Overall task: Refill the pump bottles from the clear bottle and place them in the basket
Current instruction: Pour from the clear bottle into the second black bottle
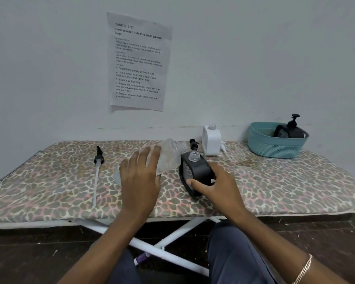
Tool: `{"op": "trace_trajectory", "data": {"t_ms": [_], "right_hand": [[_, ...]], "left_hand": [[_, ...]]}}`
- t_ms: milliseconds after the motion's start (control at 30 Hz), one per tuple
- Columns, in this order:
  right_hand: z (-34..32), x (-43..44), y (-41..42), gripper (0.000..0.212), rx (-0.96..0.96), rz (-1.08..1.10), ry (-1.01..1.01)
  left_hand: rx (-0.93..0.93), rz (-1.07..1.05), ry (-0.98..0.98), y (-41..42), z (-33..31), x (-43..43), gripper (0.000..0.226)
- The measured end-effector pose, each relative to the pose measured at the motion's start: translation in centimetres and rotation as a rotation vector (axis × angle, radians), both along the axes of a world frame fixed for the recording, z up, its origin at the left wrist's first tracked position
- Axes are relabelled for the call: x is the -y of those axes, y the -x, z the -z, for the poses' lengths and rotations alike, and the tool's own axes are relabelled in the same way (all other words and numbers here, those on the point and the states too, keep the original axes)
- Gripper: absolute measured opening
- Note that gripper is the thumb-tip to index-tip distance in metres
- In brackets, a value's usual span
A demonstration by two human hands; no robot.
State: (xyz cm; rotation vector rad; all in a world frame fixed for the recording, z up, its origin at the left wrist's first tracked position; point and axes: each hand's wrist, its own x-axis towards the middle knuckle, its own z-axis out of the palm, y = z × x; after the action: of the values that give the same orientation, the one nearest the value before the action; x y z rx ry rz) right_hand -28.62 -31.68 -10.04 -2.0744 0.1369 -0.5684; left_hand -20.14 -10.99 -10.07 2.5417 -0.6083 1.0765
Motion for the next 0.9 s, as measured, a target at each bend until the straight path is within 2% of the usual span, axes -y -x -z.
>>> {"op": "trace_trajectory", "data": {"t_ms": [633,900], "right_hand": [[-0.55,-0.58,0.25,0.043,-0.005,-0.015,0.035],[-0.65,-0.55,0.27,0.043,-0.012,-0.025,0.053]], "left_hand": [[0.073,-0.055,-0.040,0.23,-0.37,0.10,0.093],[0.078,-0.069,-0.048,0.40,-0.61,0.00,0.087]]}}
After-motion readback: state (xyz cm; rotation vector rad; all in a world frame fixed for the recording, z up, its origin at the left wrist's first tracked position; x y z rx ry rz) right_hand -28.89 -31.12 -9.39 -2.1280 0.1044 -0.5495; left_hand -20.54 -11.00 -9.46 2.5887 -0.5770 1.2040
